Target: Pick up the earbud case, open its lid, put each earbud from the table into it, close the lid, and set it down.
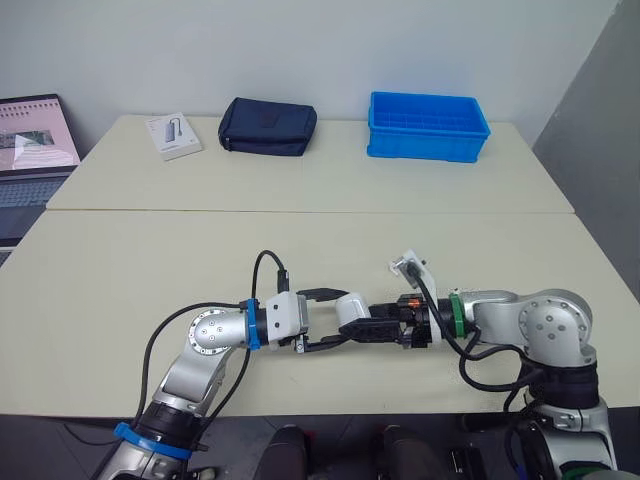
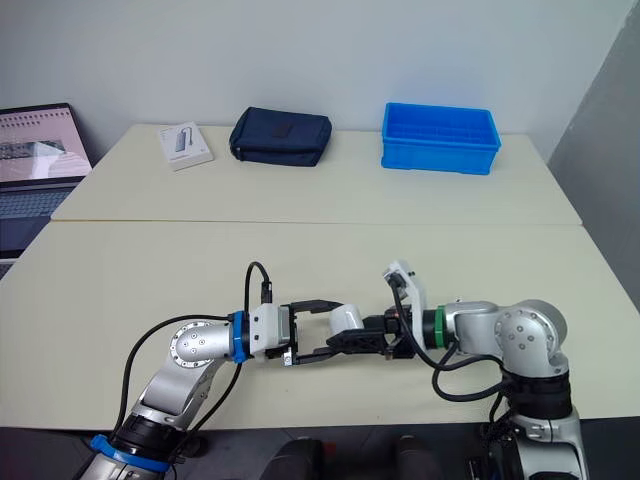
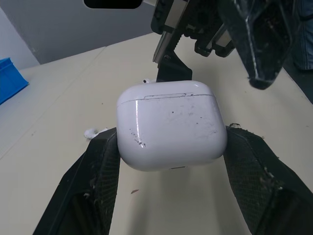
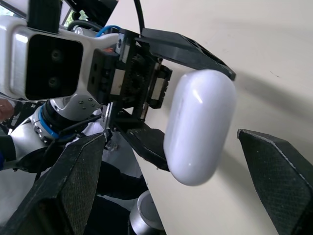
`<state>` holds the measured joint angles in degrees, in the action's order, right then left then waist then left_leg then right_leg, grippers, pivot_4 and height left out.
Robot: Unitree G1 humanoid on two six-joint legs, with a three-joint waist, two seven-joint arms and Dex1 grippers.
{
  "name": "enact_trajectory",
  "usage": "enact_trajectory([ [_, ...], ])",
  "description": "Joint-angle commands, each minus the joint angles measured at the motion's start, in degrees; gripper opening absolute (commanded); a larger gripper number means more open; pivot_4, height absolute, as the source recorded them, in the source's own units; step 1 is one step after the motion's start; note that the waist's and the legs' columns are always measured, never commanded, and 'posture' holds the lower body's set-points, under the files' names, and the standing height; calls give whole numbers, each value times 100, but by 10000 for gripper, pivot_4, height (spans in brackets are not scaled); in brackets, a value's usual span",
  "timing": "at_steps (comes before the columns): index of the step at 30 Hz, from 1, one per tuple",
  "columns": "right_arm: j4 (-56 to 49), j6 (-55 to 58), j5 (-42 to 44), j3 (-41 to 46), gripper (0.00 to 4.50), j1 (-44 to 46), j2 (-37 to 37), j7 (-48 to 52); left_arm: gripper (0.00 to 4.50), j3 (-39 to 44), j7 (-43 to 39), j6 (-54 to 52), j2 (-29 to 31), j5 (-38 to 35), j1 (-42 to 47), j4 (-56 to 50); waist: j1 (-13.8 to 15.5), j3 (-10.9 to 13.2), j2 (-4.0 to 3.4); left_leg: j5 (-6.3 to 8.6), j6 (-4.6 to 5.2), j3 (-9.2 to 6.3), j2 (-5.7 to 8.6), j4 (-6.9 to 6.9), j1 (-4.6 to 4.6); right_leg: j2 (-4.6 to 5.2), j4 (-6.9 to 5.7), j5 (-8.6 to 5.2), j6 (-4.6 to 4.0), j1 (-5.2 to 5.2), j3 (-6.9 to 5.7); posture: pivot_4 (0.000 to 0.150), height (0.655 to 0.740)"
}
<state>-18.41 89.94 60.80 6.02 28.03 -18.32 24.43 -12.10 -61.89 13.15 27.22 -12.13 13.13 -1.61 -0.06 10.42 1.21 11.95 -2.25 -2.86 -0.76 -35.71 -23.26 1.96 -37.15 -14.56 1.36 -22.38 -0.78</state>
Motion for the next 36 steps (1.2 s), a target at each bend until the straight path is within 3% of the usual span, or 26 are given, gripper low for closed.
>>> enact_trajectory([
  [1, 40, 99, 131, 158, 45000, 101, 102, -49, 27924, -34, 22, 162, -12, 7, 3, -113, -1, 0, 0, 0, 0, 0, 0, 0, 0, -1, 0, 0, 0, 0, 0, 1500, 7400],
  [3, 79, 160, 124, 158, 43249, 110, 113, -68, 27924, -31, 25, 178, -7, 12, -1, -107, -1, 0, -1, 0, 1, 0, 0, 0, 0, -1, 0, 0, 0, 0, 0, 1500, 7400],
  [6, 92, 241, 134, 136, 35999, 93, 122, -73, 27924, -12, 76, 205, -19, 36, -2, -76, -2, 1, -1, 1, 1, 2, 0, 0, 0, -1, 1, 0, 0, -1, 2, 1500, 7400],
  [14, 192, 252, 69, 161, 7923, 133, 206, -110, 27862, -30, 68, 280, -37, 31, 10, -46, -4, 1, -2, 1, 2, 2, -2, 1, 0, -3, 1, 0, 0, -2, 3, 1500, 7400],
  [23, 265, 256, 167, 177, 7906, 185, 208, -111, 27845, 24, 187, 68, -83, -29, 59, -22, -6, 2, -2, 2, 3, 2, -1, 1, -1, -3, 1, 0, 0, -3, 2, 1500, 7400],
  [27, 283, 256, 171, 110, 7906, 294, 63, -33, 40557, 25, -13, -366, 82, -178, 85, -47, -12, 3, -4, 2, 3, 1, -3, 1, -1, -4, 0, 0, 0, -4, 1, 1500, 7400],
  [29, 254, 246, 114, 39, 7906, 396, -96, 72, 45000, 24, -138, -1138, 290, -314, 116, -40, -14, 4, -6, 2, 3, 1, -3, 1, -1, -6, 0, 0, 0, -5, 1, 1500, 7400],
  [32, 212, 122, -14, -185, 7905, 543, -498, 307, 45000, 68, -184, -2567, 588, -640, 218, -170, -16, 9, -12, 2, 3, -1, -4, 2, -1, -9, 0, -1, -1, -5, -1, 1500, 7400],
  [36, -129, -567, -564, -1200, 7905, 863, -1696, 1145, 45000, 104, -248, -4382, 970, -1201, 474, -578, -25, 17, -16, 2, 3, -4, -2, -4, -30, -9, -1, -1, 1, -34, 0, 1500, 7400],
])
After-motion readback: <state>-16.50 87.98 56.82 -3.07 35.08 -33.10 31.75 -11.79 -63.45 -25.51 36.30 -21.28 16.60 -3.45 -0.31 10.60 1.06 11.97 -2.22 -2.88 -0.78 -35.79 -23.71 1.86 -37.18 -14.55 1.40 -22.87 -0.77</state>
